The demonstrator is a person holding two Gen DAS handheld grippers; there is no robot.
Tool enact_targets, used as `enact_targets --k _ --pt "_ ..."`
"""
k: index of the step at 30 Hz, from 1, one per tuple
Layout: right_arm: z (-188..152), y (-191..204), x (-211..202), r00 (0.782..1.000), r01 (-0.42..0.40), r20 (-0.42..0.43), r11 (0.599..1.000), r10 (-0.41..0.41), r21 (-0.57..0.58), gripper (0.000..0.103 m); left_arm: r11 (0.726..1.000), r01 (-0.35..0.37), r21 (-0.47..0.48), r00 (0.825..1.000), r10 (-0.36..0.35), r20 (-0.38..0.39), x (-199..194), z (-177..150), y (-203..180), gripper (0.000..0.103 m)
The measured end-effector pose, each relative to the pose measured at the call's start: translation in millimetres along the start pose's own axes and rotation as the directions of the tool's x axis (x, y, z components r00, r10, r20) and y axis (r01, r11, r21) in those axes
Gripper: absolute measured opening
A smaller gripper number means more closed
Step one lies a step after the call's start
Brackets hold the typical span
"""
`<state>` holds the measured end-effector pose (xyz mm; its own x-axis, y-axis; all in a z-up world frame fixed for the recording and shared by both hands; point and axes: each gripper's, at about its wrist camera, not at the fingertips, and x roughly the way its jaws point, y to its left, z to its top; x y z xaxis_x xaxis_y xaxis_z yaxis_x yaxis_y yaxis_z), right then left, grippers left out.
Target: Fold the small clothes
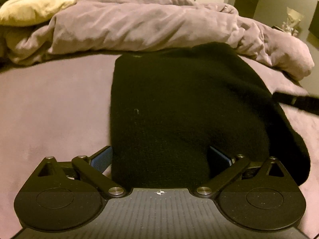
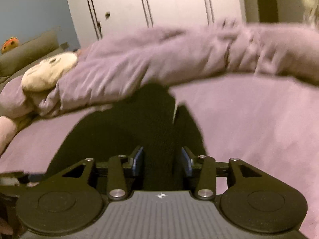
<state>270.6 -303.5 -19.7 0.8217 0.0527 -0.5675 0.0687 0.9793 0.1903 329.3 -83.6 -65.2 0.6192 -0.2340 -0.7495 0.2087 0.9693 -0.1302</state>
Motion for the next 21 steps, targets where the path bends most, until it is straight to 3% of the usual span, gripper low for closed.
enact_targets --k 4,7,8,11,14,21 --pt "14 35 6 0.999 0.013 0.050 0.988 -0.005 -0.154 0.040 1.000 -0.019 0.009 1.000 0.019 0.009 -1 -2 -4 0.103" --pt "18 54 33 0.999 0.013 0.035 0.971 -0.005 -0.240 0.026 1.000 -0.021 0.006 1.000 0.021 0.003 -1 -1 -5 0.103" --pt "17 56 42 0.999 0.024 0.027 0.968 -0.018 -0.249 0.025 1.000 -0.020 0.007 1.000 0.020 0.002 -1 -1 -5 0.103" --pt "3 50 70 0.998 0.058 0.002 0.963 -0.059 -0.264 0.021 1.000 -0.007 0.011 1.000 0.007 0.001 0 -1 -4 0.103" --pt "-23 43 81 0.991 0.131 0.057 0.932 -0.119 -0.338 0.021 1.000 0.002 0.027 1.000 -0.002 0.005 3 -2 -6 0.103" --pt "-35 16 87 0.992 0.103 0.093 0.974 -0.086 -0.203 0.022 1.000 0.019 0.010 1.000 -0.019 0.024 7 -8 -4 0.103"
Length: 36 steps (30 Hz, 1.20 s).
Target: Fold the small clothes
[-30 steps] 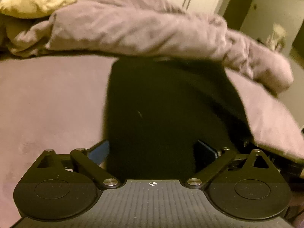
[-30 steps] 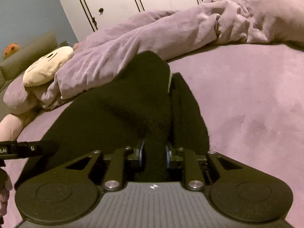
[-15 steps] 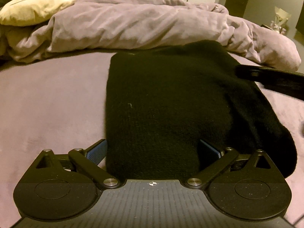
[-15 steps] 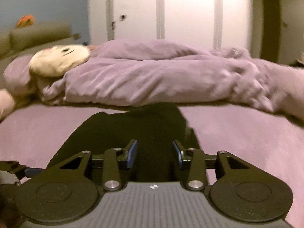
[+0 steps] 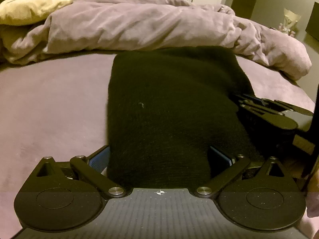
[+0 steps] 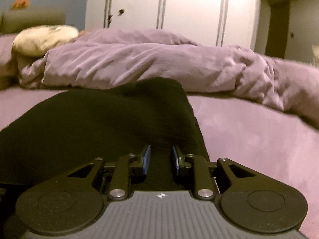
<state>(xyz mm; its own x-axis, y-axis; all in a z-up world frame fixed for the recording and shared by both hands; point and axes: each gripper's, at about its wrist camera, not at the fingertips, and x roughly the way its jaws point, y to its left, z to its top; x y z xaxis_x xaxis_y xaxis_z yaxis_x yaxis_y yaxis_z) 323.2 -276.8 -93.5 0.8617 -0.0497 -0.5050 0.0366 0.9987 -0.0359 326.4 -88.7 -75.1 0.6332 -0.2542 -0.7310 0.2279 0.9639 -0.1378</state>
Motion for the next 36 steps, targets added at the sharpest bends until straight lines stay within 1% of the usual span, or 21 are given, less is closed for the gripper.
enact_targets --k 2,4,5,7,10,12,14,15,16,17,18,19,23,25,27,28,29,30,31,33,36 --pt "3 0 -3 1.000 -0.007 -0.009 1.000 0.007 0.001 0.022 1.000 0.004 -0.014 1.000 -0.004 -0.005 -8 2 3 0.103" --pt "15 3 -5 0.999 -0.013 -0.043 0.999 0.011 -0.034 0.023 0.999 0.017 -0.045 1.000 -0.017 -0.009 -21 9 8 0.103" --pt "23 2 -8 0.998 -0.029 -0.058 0.999 0.027 -0.030 0.023 0.998 0.027 -0.052 1.000 -0.027 0.001 -28 14 10 0.103" --pt "41 -4 -18 0.996 -0.061 -0.057 0.998 0.063 0.035 0.023 1.000 0.018 -0.025 0.999 -0.017 0.040 -39 25 6 0.103" --pt "60 -8 -23 0.999 -0.027 -0.022 0.992 0.030 0.127 0.030 1.000 -0.016 0.016 0.994 0.014 0.112 -37 49 -5 0.103" --pt "65 -3 -13 0.999 -0.021 -0.034 0.990 0.026 0.142 0.031 1.000 -0.015 -0.015 0.992 0.016 0.125 -23 63 -9 0.103" --pt "60 3 -1 0.999 0.004 -0.036 0.994 0.000 0.108 0.034 0.998 0.005 -0.064 0.992 0.003 0.124 -1 69 -10 0.103" --pt "54 4 7 0.999 0.032 -0.042 0.996 -0.029 0.080 0.034 0.996 -0.011 -0.091 0.994 0.021 0.104 14 68 -11 0.103" --pt "47 3 12 0.998 0.044 -0.044 0.996 -0.041 0.073 0.035 0.996 -0.028 -0.085 0.995 0.036 0.097 25 65 -15 0.103" --pt "39 0 16 0.998 0.048 -0.041 0.996 -0.045 0.080 0.035 0.997 -0.070 -0.037 0.992 0.073 0.102 35 60 -24 0.103" --pt "32 -2 16 0.999 0.048 -0.030 0.994 -0.045 0.096 0.035 0.994 -0.112 0.013 0.986 0.110 0.124 40 53 -31 0.103" --pt "27 -4 14 0.999 0.040 -0.011 0.993 -0.039 0.109 0.036 0.990 -0.139 0.035 0.978 0.132 0.164 42 46 -36 0.103" --pt "19 -13 20 1.000 0.015 0.000 0.988 -0.015 0.153 0.041 0.989 -0.141 0.037 0.963 0.129 0.236 51 31 -35 0.103" --pt "16 -11 24 0.999 0.029 0.012 0.990 -0.031 0.136 0.042 0.990 -0.140 0.036 0.965 0.128 0.231 54 31 -33 0.103" --pt "10 -10 29 0.999 0.042 0.025 0.990 -0.046 0.137 0.047 0.992 -0.126 0.022 0.965 0.117 0.235 56 31 -30 0.103" --pt "11 -10 31 0.998 0.049 0.021 0.989 -0.052 0.137 0.052 0.991 -0.131 0.025 0.963 0.121 0.240 56 31 -31 0.103" --pt "11 -9 32 0.998 0.065 0.017 0.989 -0.067 0.135 0.072 0.990 -0.141 0.028 0.962 0.130 0.242 57 31 -33 0.103" --pt "12 -9 34 0.995 0.102 -0.004 0.985 -0.103 0.141 0.080 0.987 -0.154 0.035 0.961 0.141 0.239 58 32 -35 0.103" --pt "14 -13 36 0.993 0.114 -0.027 0.978 -0.111 0.172 0.083 0.985 -0.168 0.041 0.960 0.154 0.233 57 33 -37 0.103" --pt "19 -24 35 0.995 0.089 -0.066 0.967 -0.075 0.241 0.085 0.977 -0.204 0.067 0.963 0.188 0.194 50 39 -43 0.103" --pt "35 -33 13 0.991 0.079 -0.130 0.951 -0.042 0.298 0.088 0.975 -0.208 0.080 0.973 0.198 0.118 25 45 -40 0.103"
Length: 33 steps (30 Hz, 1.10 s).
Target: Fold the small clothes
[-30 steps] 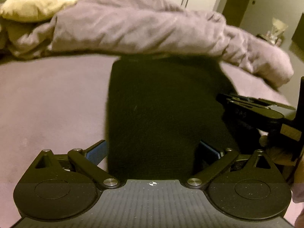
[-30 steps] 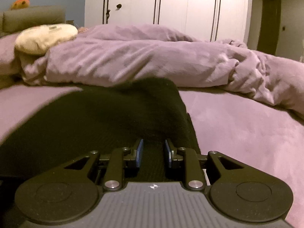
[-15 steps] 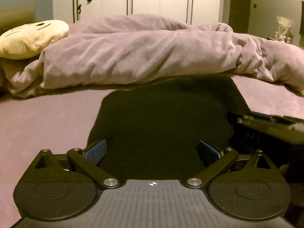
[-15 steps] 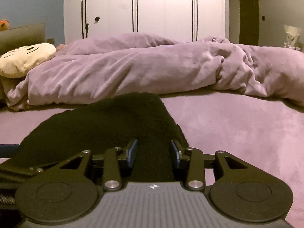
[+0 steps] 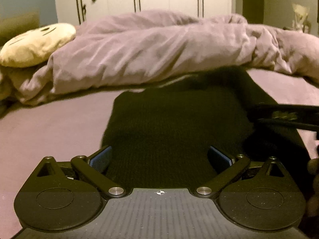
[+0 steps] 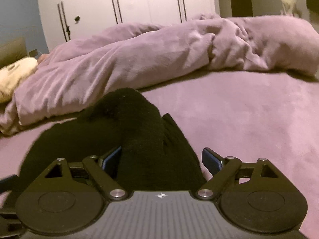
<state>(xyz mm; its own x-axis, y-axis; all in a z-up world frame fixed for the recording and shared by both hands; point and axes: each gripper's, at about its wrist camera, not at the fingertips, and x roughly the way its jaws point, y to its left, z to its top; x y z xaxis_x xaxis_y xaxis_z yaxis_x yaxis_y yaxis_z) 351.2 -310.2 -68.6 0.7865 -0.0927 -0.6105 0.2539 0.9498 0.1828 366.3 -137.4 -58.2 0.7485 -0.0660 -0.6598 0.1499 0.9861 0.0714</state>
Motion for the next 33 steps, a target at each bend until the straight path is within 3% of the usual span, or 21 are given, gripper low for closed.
enact_targets --k 5,8,13,15,18,21,23,24,27,33 --pt "-20 -2 -82 1.000 0.009 0.021 0.998 -0.008 -0.058 0.095 0.999 -0.050 0.018 0.999 0.050 -0.014 -64 -21 14 0.103" --pt "-50 -1 -129 0.999 0.034 -0.022 0.996 -0.036 -0.088 0.099 0.996 -0.086 0.029 0.991 0.088 -0.105 -99 -53 18 0.103" --pt "-110 9 -202 0.980 0.072 -0.169 0.982 -0.102 -0.176 0.099 0.998 -0.032 -0.062 0.979 0.018 -0.204 -161 -102 29 0.103" --pt "-132 9 -226 0.964 0.023 -0.257 0.987 -0.064 -0.160 0.099 0.996 -0.046 -0.074 0.974 0.028 -0.227 -183 -116 30 0.103" --pt "-150 1 -259 0.949 -0.044 -0.314 0.999 0.032 -0.031 0.099 0.996 -0.061 -0.065 0.968 0.043 -0.247 -206 -125 30 0.103" --pt "-151 12 -278 0.947 0.036 -0.312 0.992 -0.073 -0.123 0.099 0.997 -0.042 -0.072 0.968 0.023 -0.249 -222 -122 31 0.103" --pt "-142 22 -280 0.929 0.050 -0.349 0.975 -0.125 -0.217 0.099 0.995 -0.046 -0.092 0.972 0.024 -0.234 -232 -116 36 0.103" --pt "-139 27 -283 0.927 0.043 -0.353 0.970 -0.129 -0.241 0.099 0.995 -0.046 -0.093 0.974 0.024 -0.224 -238 -114 36 0.103" --pt "-124 35 -300 0.951 0.028 -0.292 0.969 -0.101 -0.245 0.099 0.996 -0.056 -0.074 0.978 0.039 -0.206 -250 -105 33 0.103" --pt "-109 46 -307 0.953 0.058 -0.274 0.964 -0.130 -0.258 0.099 0.998 -0.036 -0.045 0.988 0.029 -0.154 -266 -94 24 0.103"
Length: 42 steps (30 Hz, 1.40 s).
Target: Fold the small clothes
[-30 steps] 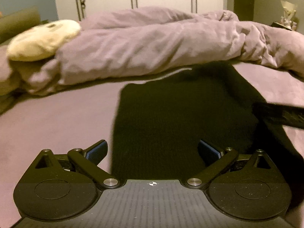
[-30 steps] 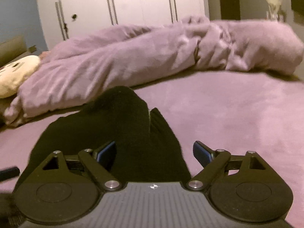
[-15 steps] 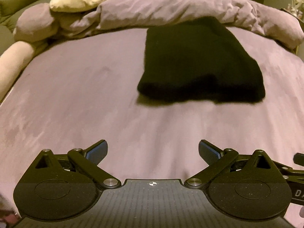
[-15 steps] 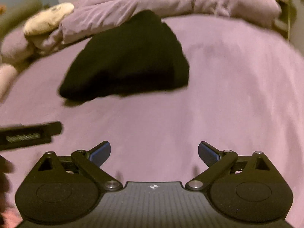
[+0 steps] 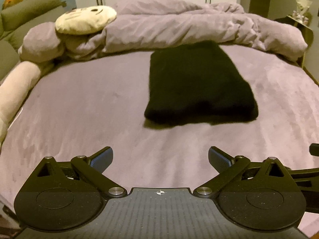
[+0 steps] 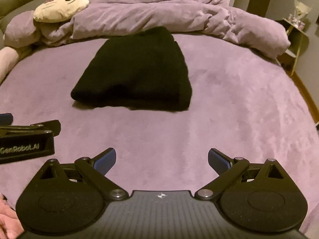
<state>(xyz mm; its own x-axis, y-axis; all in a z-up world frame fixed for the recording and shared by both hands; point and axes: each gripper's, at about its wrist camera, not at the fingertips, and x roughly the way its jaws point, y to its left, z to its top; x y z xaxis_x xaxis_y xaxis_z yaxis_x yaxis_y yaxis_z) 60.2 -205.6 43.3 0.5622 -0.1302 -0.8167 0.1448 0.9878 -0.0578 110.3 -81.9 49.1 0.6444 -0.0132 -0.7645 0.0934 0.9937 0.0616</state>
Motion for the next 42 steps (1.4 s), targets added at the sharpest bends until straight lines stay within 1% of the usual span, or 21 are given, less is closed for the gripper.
enact_targets --k 3,7,11,19,24,30,42 --pt "3 2 -1 1.000 -0.009 -0.023 1.000 0.009 0.002 0.099 1.000 0.008 0.006 1.000 -0.008 0.002 -1 1 -3 0.103" --pt "5 2 -3 0.999 -0.036 -0.031 0.999 0.037 0.013 0.099 1.000 0.005 -0.015 1.000 -0.005 -0.006 -1 1 0 0.103" --pt "5 5 -6 0.999 -0.036 -0.018 0.999 0.036 0.003 0.099 1.000 -0.017 -0.026 1.000 0.017 -0.004 -3 2 3 0.103" --pt "5 6 -10 1.000 -0.021 -0.006 1.000 0.021 0.007 0.099 0.999 -0.033 -0.041 0.999 0.033 -0.006 -4 1 9 0.103" --pt "6 5 -11 1.000 -0.023 0.001 1.000 0.023 0.013 0.099 0.999 -0.045 -0.026 0.999 0.045 -0.017 -3 1 9 0.103" --pt "10 1 -13 1.000 -0.027 0.008 0.999 0.027 0.032 0.099 0.999 -0.039 -0.011 0.999 0.039 -0.019 -2 0 6 0.103" --pt "12 -2 -11 1.000 -0.031 0.006 0.999 0.031 0.036 0.099 0.999 -0.050 -0.008 0.998 0.050 -0.023 0 3 7 0.103"
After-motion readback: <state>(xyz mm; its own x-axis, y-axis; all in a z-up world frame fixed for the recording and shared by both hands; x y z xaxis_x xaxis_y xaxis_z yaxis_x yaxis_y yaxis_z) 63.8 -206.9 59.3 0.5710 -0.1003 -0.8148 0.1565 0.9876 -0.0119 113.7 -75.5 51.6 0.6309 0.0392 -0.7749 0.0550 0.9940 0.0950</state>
